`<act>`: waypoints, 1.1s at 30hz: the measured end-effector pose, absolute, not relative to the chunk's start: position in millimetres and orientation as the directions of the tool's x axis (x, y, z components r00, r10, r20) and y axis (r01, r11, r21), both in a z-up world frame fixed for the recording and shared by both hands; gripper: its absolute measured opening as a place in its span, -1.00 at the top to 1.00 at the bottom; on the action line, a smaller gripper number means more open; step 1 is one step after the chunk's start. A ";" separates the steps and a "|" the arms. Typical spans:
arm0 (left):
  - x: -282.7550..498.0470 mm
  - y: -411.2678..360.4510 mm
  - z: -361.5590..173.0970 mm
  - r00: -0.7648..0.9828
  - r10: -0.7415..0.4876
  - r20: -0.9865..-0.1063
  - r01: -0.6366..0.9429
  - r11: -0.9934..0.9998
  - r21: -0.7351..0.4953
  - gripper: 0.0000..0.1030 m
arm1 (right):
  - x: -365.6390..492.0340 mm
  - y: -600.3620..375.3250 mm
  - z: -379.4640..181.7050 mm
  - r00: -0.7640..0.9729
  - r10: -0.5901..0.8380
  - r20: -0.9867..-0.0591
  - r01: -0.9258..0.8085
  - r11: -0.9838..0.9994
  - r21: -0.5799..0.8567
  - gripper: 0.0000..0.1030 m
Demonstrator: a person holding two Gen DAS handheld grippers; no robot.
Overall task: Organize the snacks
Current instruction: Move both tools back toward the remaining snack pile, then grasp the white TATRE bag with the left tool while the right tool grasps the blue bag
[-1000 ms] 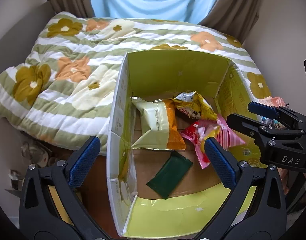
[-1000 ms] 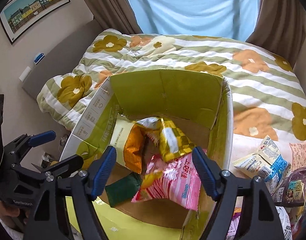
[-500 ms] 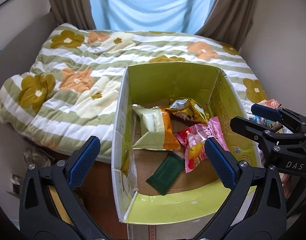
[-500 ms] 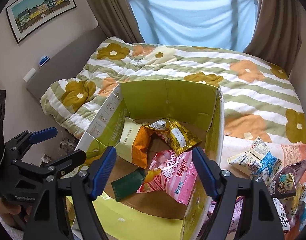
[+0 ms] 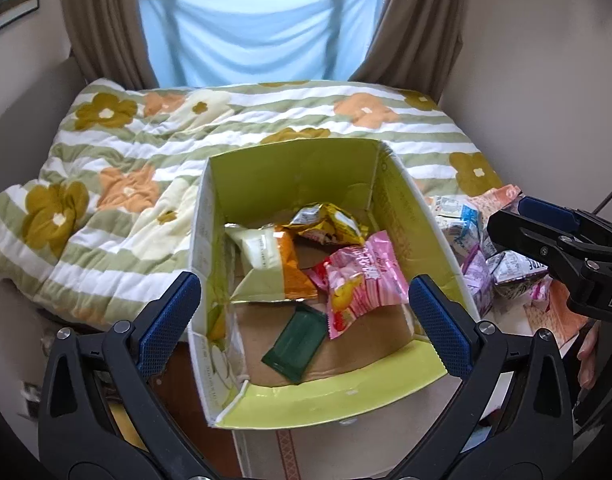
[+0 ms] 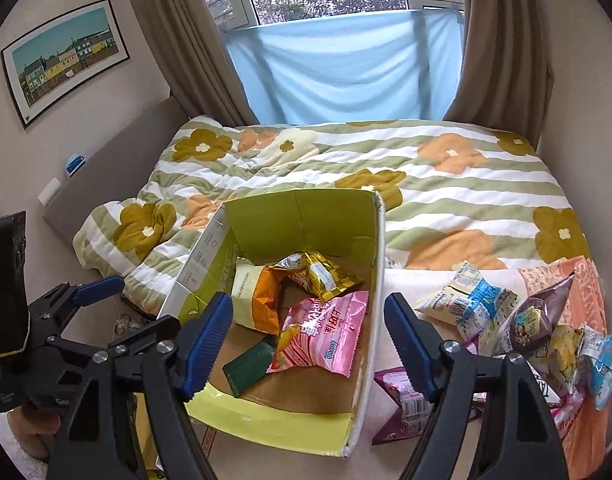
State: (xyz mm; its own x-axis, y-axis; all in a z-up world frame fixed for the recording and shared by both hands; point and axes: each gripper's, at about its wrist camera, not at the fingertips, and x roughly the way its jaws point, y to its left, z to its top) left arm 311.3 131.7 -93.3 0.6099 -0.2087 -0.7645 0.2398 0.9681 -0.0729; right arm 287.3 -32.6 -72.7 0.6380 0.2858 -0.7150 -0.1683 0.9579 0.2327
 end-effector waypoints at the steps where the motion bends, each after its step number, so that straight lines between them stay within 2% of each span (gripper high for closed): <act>1: 309.6 124.2 -91.4 0.612 -0.216 -0.761 0.251 0.965 -0.072 -1.00 | 282.9 -40.6 -70.6 0.646 0.277 -0.711 -0.157 0.960 0.232 -0.44; 8: 297.8 50.1 -82.1 0.610 -0.261 -0.748 0.315 0.946 -0.073 -1.00 | 257.0 -114.0 -57.0 0.683 0.224 -0.695 -0.080 0.969 0.234 -0.44; 14: 283.6 -38.4 -93.8 0.560 -0.308 -0.769 0.381 0.920 -0.091 -1.00 | 234.7 -191.6 -60.3 0.671 0.162 -0.723 -0.021 0.980 0.200 -0.44; 15: 281.2 -54.4 -97.0 0.551 -0.313 -0.774 0.392 0.915 -0.091 -1.00 | 231.6 -202.0 -62.2 0.671 0.150 -0.726 -0.015 0.982 0.188 -0.47; 17: 277.2 -85.0 -103.9 0.532 -0.326 -0.782 0.417 0.904 -0.094 -1.00 | 224.3 -228.8 -69.7 0.664 0.130 -0.736 0.001 0.985 0.175 -0.77; 20: 272.5 -129.9 -117.2 0.510 -0.318 -0.799 0.443 0.894 -0.073 -1.00 | 216.0 -263.6 -80.6 0.660 0.117 -0.742 0.030 0.983 0.182 -0.81; 23: 268.7 -163.6 -130.0 0.493 -0.299 -0.817 0.480 0.877 -0.030 -1.00 | 207.9 -296.1 -90.7 0.656 0.111 -0.747 0.050 0.981 0.189 -0.82; 28: 263.1 -211.0 -153.3 0.510 -0.192 -0.839 0.579 0.797 0.170 -1.00 | 208.4 -334.8 -111.5 0.574 0.113 -0.811 0.053 0.983 0.175 -0.82; 33: 271.3 -226.4 -179.4 0.475 -0.133 -0.870 0.638 0.733 0.236 -1.00 | 202.9 -358.7 -133.9 0.563 0.089 -0.821 0.116 0.976 0.185 -0.82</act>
